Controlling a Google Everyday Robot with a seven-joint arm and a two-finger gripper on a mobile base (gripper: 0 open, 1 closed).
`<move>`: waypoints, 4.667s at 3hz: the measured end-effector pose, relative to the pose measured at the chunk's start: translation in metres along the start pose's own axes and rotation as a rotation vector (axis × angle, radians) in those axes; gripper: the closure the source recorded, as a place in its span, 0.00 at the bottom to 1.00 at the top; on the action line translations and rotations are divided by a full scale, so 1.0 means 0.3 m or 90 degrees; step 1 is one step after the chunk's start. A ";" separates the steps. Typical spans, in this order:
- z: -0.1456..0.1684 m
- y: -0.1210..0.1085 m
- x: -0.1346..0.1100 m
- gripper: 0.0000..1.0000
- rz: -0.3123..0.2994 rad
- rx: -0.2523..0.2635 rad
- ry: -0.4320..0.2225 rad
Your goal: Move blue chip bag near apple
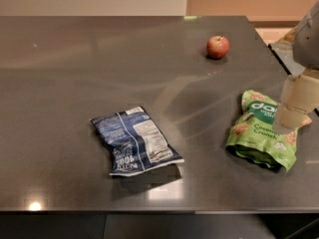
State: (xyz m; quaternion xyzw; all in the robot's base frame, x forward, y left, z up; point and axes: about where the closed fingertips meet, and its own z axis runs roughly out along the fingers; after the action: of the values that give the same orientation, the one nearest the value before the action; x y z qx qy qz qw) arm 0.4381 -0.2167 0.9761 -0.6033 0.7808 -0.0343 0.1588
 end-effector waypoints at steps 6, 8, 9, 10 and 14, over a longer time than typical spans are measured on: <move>0.208 0.257 -0.463 0.00 -0.160 -0.091 -0.144; 0.347 0.315 -0.572 0.00 -0.165 -0.100 -0.131; 0.428 0.287 -0.618 0.00 -0.142 -0.100 -0.125; 0.497 0.260 -0.661 0.00 -0.125 -0.108 -0.119; 0.629 0.270 -0.758 0.64 -0.121 -0.156 -0.100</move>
Offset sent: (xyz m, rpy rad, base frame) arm -0.0004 0.0557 -0.0103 0.1249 -0.0211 0.1750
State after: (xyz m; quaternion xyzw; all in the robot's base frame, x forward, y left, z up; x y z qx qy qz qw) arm 0.4676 0.0480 0.8244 -0.6902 0.7037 0.0935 0.1407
